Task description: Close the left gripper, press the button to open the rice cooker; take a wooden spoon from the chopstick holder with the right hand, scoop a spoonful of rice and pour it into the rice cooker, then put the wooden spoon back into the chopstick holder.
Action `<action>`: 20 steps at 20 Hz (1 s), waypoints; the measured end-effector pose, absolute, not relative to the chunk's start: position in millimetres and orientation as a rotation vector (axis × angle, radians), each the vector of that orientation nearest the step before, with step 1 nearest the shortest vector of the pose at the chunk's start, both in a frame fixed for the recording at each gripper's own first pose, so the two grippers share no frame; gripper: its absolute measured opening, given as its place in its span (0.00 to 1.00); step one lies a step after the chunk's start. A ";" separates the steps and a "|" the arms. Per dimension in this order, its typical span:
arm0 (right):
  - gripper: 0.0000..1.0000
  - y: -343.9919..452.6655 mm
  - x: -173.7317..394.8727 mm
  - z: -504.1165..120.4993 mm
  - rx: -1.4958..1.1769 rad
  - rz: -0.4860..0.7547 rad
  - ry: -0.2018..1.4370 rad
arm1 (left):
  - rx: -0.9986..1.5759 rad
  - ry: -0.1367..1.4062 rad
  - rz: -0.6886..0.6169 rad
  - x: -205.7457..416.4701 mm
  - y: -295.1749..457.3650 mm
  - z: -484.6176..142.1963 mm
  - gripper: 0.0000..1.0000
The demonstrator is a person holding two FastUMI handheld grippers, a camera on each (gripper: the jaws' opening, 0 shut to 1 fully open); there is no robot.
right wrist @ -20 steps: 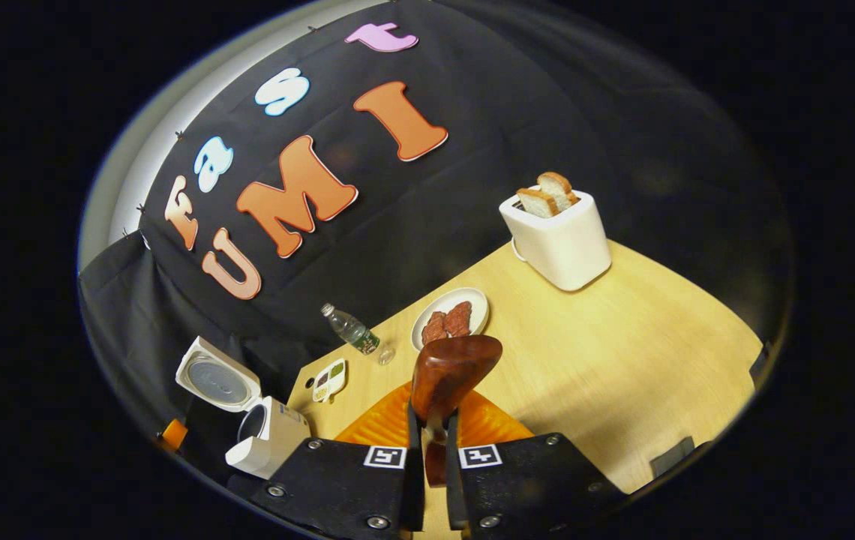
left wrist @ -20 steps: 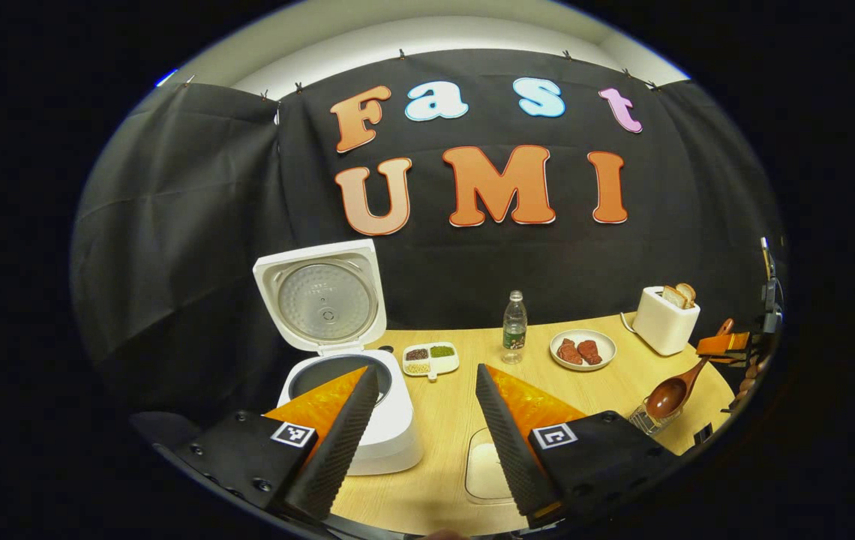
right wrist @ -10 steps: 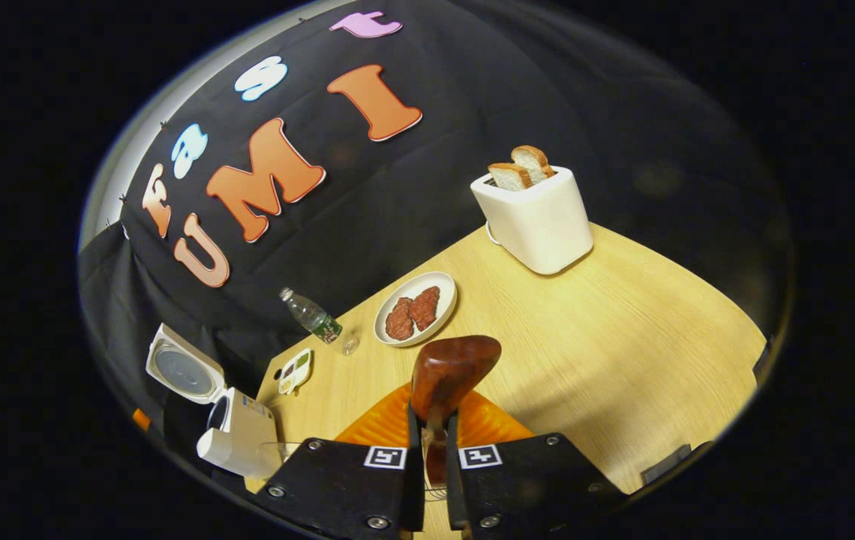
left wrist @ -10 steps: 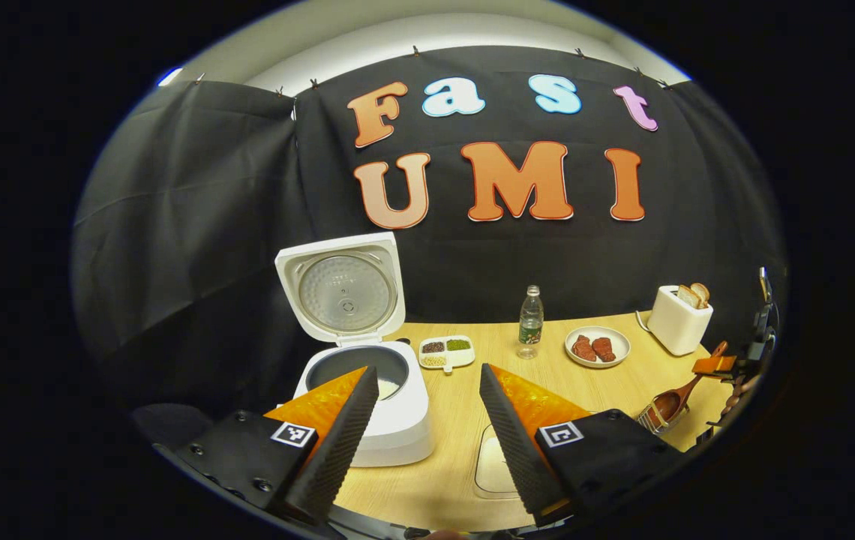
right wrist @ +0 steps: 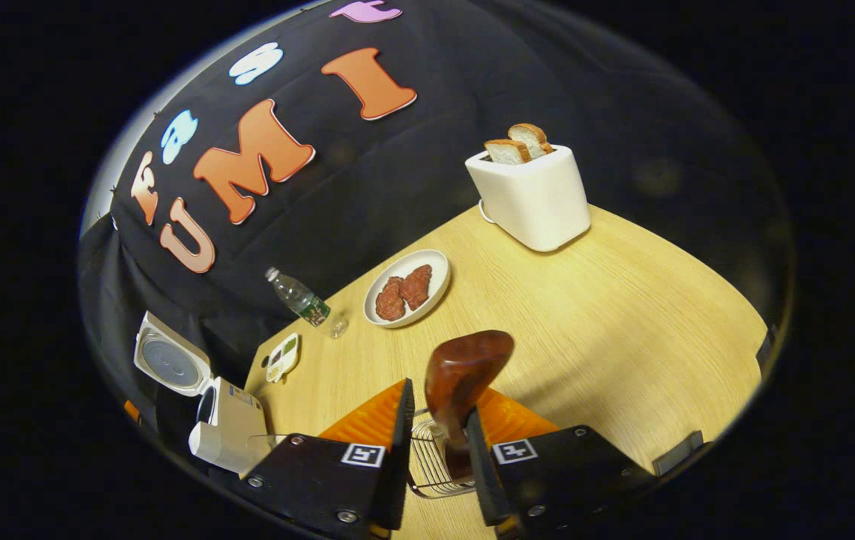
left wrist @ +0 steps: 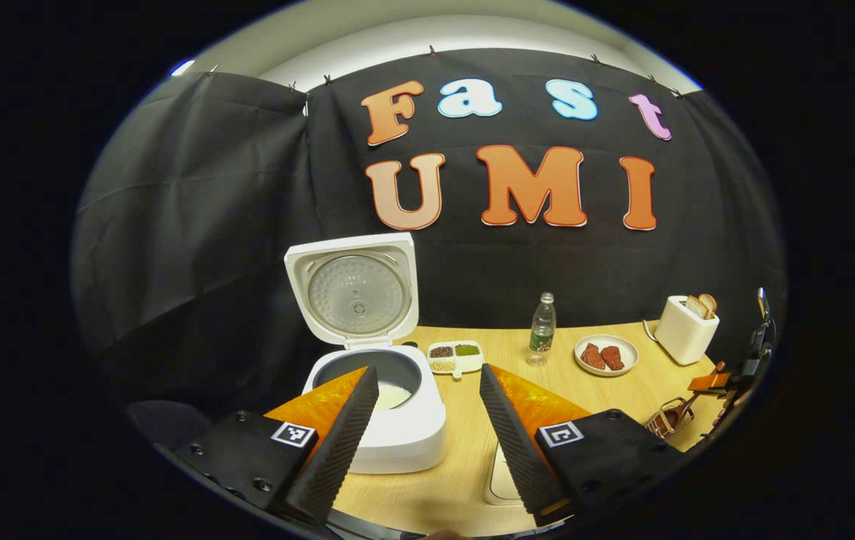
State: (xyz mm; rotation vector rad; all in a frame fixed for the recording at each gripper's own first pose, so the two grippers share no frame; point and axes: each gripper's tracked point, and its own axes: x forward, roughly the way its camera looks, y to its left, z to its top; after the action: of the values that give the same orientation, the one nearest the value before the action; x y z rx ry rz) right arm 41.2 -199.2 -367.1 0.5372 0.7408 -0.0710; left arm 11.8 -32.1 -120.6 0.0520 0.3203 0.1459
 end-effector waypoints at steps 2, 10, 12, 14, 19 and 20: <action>0.59 -200.3 42.0 -353.5 0.490 -0.090 0.724 | 0.023 0.302 0.165 24.4 -10.5 -114.1 0.93; 0.94 -180.5 52.6 -251.2 0.262 -0.120 0.557 | -0.064 0.245 0.224 82.1 80.4 -74.0 0.94; 0.94 -162.7 58.4 -220.1 0.228 -0.094 0.506 | -0.075 0.263 0.202 101.3 94.6 -67.3 0.94; 0.94 -140.4 64.2 -192.6 0.211 -0.060 0.457 | -0.099 0.291 0.175 124.3 110.7 -60.6 0.90; 0.95 -81.2 64.3 -143.8 0.165 0.032 0.361 | -0.118 0.342 0.176 185.4 155.3 -42.8 0.91; 0.95 -71.0 64.5 -137.8 0.164 0.043 0.350 | -0.110 0.340 0.183 198.4 160.8 -39.2 0.91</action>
State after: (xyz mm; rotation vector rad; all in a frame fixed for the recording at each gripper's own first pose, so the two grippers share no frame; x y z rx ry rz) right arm 64.5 -71.0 -137.8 0.1640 0.3499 0.0434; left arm 198.4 160.8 -39.2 -0.1100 0.3405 0.1829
